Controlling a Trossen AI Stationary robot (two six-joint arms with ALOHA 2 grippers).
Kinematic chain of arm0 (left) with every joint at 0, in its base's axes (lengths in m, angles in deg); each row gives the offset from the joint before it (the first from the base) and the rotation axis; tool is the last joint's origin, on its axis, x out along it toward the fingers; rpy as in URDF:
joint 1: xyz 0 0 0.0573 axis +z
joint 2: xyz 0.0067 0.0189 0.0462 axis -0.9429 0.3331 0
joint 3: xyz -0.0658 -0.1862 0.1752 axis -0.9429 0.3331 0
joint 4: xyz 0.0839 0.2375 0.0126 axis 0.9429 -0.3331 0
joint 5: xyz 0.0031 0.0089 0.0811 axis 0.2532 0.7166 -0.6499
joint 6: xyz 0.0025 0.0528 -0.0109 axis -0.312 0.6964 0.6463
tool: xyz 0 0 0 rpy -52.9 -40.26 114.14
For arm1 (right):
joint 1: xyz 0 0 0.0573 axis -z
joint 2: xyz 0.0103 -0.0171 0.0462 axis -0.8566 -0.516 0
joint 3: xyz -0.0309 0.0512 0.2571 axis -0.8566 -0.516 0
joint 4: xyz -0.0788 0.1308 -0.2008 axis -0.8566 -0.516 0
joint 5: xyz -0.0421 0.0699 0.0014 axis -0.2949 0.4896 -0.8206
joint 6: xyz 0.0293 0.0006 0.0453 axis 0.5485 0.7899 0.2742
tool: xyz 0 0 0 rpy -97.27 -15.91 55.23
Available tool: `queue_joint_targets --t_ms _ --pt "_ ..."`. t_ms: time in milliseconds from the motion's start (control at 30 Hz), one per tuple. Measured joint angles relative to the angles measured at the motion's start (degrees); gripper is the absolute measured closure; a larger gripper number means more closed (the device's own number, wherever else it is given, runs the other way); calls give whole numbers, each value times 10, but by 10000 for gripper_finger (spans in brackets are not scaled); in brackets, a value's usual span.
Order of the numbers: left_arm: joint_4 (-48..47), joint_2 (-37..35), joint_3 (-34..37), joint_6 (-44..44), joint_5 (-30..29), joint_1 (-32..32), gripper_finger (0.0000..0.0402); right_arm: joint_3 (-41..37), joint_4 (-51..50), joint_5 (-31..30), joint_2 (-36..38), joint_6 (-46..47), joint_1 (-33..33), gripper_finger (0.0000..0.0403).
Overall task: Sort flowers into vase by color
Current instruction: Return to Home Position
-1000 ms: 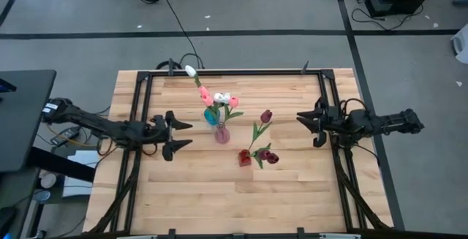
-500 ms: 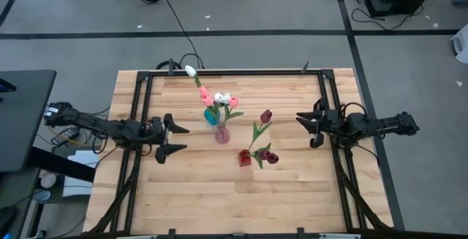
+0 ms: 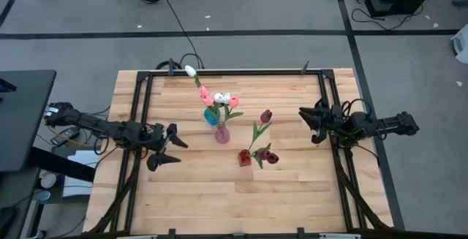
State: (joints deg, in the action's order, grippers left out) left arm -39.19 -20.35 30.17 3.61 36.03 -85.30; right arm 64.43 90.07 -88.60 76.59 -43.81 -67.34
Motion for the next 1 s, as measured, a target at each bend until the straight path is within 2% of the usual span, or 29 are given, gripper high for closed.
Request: queue_joint_targets --t_ms 133,267,433,867,1000 --pt "0 3 0 55 0 0 94 0 0 1 0 3 0 309" --pt "-3 12 0 50 33 0 94 0 0 1 0 3 0 309" --pt "31 17 0 61 33 0 94 0 0 1 0 3 0 309" --pt "33 16 0 67 33 0 94 0 0 1 0 3 0 309" --pt "32 -5 0 47 36 1 94 0 0 1 0 3 0 309"
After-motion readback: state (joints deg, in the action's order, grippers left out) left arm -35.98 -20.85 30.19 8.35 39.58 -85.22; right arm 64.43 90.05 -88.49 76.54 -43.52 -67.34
